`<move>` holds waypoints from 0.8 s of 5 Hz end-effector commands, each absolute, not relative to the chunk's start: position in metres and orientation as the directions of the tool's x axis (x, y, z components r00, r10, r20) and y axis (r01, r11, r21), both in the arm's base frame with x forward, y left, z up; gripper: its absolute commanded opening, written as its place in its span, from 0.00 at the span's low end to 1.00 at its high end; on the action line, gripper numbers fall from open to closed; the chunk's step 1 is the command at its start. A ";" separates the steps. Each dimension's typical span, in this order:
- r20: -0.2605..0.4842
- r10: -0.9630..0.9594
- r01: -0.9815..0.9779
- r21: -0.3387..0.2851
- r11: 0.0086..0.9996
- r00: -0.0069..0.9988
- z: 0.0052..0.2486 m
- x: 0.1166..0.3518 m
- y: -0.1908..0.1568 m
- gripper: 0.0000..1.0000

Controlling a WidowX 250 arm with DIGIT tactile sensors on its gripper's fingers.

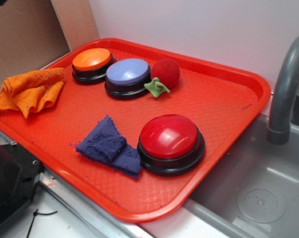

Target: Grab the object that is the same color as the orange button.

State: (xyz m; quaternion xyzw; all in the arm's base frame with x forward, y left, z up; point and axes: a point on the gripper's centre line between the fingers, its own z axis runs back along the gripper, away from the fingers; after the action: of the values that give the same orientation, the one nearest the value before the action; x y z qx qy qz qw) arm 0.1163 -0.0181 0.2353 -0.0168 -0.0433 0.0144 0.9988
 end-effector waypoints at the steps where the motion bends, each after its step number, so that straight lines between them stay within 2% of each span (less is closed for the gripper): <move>1: 0.086 0.030 -0.027 -0.035 0.999 0.996 0.235 0.116 -0.018 1.00; 3: 0.140 0.244 -0.237 -0.061 0.970 0.960 0.195 0.118 0.025 1.00; 4: 0.152 0.471 -0.470 -0.043 0.882 0.869 0.160 0.124 0.061 1.00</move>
State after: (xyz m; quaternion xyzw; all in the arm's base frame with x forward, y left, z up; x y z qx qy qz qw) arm 0.1234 0.0583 0.1537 -0.0023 -0.0676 0.2433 0.9676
